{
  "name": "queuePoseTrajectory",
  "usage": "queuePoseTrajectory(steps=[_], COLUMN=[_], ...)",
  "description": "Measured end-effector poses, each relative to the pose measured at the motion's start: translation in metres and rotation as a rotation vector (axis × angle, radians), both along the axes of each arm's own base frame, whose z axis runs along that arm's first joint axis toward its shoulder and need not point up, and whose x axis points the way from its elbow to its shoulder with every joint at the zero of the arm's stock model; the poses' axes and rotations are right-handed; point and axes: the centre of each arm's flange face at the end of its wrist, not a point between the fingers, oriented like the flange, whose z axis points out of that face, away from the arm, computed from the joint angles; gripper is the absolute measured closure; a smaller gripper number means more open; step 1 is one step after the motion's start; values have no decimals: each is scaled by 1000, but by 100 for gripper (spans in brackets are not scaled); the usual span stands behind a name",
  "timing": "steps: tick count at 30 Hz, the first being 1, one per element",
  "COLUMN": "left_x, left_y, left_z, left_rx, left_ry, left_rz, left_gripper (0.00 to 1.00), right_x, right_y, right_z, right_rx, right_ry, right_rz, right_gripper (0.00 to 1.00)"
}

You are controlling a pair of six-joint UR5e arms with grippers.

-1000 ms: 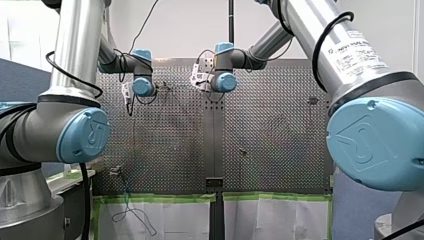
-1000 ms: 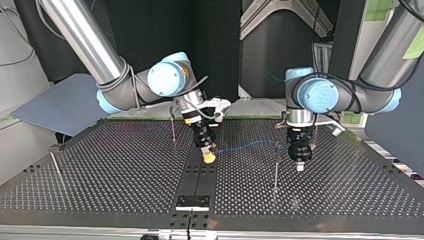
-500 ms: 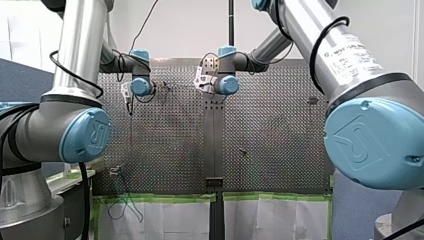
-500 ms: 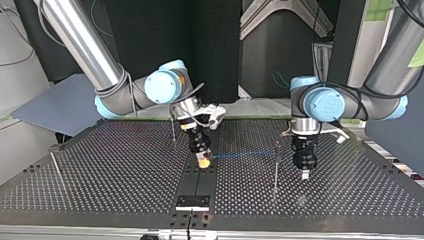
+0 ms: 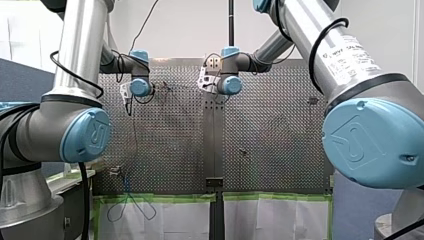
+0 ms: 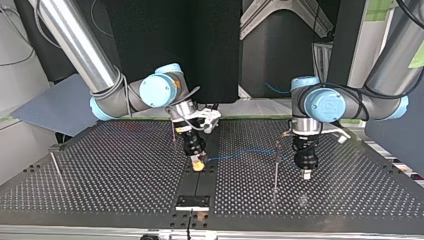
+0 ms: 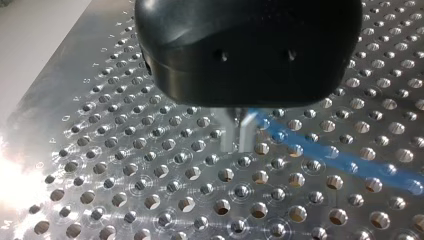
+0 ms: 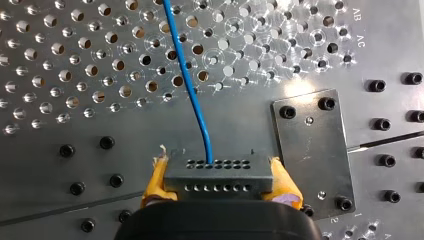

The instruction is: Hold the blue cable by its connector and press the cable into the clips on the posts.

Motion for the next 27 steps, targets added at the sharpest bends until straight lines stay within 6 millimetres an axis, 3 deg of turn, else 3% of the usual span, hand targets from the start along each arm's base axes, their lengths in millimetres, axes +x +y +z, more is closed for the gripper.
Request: queuePoseTrajectory(steps=[2, 3, 5, 6, 8, 9, 11, 22, 27], left_x=[0, -1, -2, -2, -4, -5, -6, -21, -40], left_y=[-1, -1, -1, -1, 0, 2, 3, 0, -7], left_z=[0, 0, -1, -1, -2, -2, -2, -7, -6], left_rx=[2, 4, 8, 13, 23, 32, 41, -9, -52], left_ry=[0, 3, 11, 19, 29, 34, 43, 124, 156], left_rz=[2, 3, 7, 14, 28, 40, 57, 127, 121], left_gripper=[45, 45, 32, 32, 21, 21, 0, 0, 0], right_x=[0, 0, 0, 0, 1, 1, 2, 3, 3], right_y=[0, 0, 1, 1, 2, 2, 3, 5, 7], right_z=[0, 0, 0, 0, 0, 0, -1, -1, -2], right_rx=[1, 1, 2, 3, 4, 4, 5, 10, 18], right_ry=[1, 1, 2, 3, 4, 4, 5, 9, 15], right_rz=[1, 1, 2, 2, 3, 4, 5, 9, 10], right_gripper=[100, 100, 100, 100, 100, 100, 100, 100, 100])
